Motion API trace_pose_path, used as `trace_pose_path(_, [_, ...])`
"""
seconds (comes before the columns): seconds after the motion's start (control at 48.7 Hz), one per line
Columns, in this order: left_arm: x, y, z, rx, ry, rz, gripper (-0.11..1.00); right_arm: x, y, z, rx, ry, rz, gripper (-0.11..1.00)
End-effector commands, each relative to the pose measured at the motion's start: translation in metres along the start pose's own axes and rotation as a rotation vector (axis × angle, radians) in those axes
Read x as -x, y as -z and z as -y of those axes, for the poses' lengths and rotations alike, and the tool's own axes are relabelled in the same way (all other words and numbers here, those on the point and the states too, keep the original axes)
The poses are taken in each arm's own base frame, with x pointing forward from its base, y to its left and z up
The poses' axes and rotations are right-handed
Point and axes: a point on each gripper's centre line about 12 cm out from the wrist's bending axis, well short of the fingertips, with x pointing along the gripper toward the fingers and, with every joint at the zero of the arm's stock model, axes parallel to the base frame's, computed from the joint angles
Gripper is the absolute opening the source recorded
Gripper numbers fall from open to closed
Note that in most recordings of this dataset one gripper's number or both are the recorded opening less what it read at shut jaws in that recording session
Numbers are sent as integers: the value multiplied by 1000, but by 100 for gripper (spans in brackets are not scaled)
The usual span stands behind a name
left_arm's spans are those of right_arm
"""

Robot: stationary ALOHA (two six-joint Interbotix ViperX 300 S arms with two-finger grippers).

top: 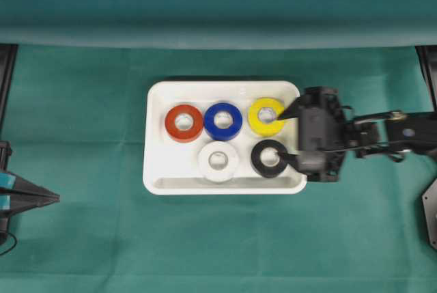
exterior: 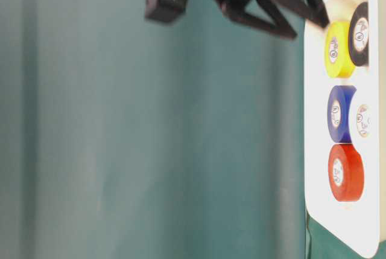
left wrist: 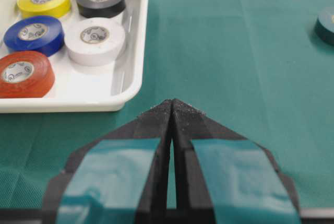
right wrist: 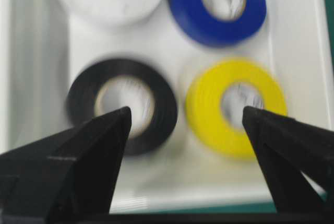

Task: Put the tape into the white case with the right arm.
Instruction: 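Lift the right gripper out of the tray and retract right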

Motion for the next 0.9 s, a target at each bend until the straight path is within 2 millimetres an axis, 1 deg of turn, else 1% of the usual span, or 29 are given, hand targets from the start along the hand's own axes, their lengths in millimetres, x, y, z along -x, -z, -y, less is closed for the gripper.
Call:
trace_pose_path(0.0, [-1, -4, 0, -1, -2, 6, 0, 19, 1, -1, -5, 7, 42, 63])
trace_pose_path(0.185, [-1, -4, 0, 0, -2, 6, 0, 48, 23, -9, -6, 13, 67, 63])
trace_pose_path(0.431, [-1, -4, 0, -1, -2, 8, 0, 74, 50, -20, -5, 8, 110, 63])
trace_pose_path(0.698, [-1, -4, 0, -3, -2, 8, 0, 89, 65, -25, -8, 18, 136, 63])
trace_pose_path(0.883, [-1, -4, 0, -3, -2, 8, 0, 92, 64, -29, -6, 5, 160, 63])
